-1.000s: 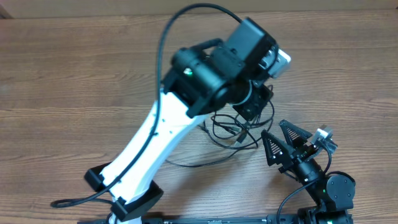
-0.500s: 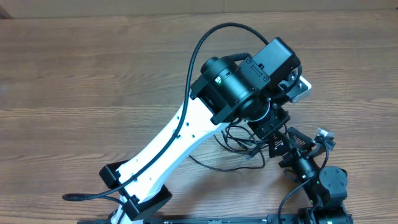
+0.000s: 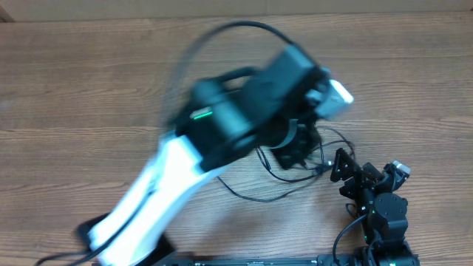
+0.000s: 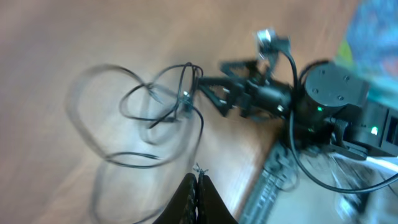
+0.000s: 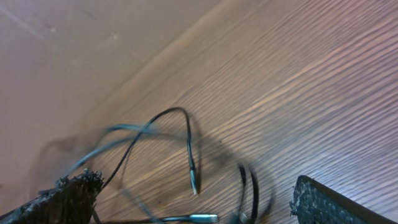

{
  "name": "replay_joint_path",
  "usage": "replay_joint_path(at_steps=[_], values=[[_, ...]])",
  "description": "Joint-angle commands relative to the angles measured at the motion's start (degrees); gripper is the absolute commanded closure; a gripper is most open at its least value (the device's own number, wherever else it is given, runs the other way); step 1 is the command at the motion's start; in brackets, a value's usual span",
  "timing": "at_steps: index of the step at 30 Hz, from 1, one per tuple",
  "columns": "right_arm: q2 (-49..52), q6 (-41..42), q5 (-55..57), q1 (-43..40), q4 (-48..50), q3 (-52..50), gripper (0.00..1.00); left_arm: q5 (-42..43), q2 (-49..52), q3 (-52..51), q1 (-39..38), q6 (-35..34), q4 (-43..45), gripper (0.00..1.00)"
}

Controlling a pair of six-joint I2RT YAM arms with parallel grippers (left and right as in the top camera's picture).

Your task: Untangle cables

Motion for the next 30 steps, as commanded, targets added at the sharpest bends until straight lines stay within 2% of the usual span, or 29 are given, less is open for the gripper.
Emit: replay_joint_path(at_steps=[1,6,13,15,16,19,20,26,30], values=[[-0.11,0.02,3.39,-0.09,0.52,-0.17,0.0,-7.76,-8.15,1.49,2.51,-1.88,0.2,0.96],[-0.11,0.02,3.34,-0.09,0.57,-0.17,0.0,-8.24,-10.69,1.46,4.5,-2.99,0.26,0.96],[-0.11,0.02,3.17,-0.09,0.96,-0.17,0.0,-8.28,-8.57,1.42,4.55,-2.95,-2.38,0.94],[-0.11,0.02,3.17,-0.09,0.96,-0.17,0.0,-8.28,-7.1,1.38,4.55,-2.97,-3.13,0.79],[-0.11,0.0,3.19,-0.09,0.96,-0.17,0.0,-8.28,-6.38,1.36,4.55,-2.97,-3.13,0.67],[-0.11,0.02,3.17,-0.09,0.96,-0.17,0.0,-8.26,-3.15,1.27,4.55,-2.99,-3.13,0.57],[-0.11,0.0,3.19,-0.09,0.96,-0.17,0.0,-8.26,-2.05,1.27,4.55,-3.02,-3.13,0.48],[-0.11,0.0,3.19,-0.09,0.94,-0.17,0.0,-8.24,6.49,1.27,4.55,-4.46,-3.13,0.2],[-0.11,-0.02,3.21,-0.09,0.94,-0.17,0.0,-8.22,15.37,1.27,4.55,-8.52,-3.13,0.07]])
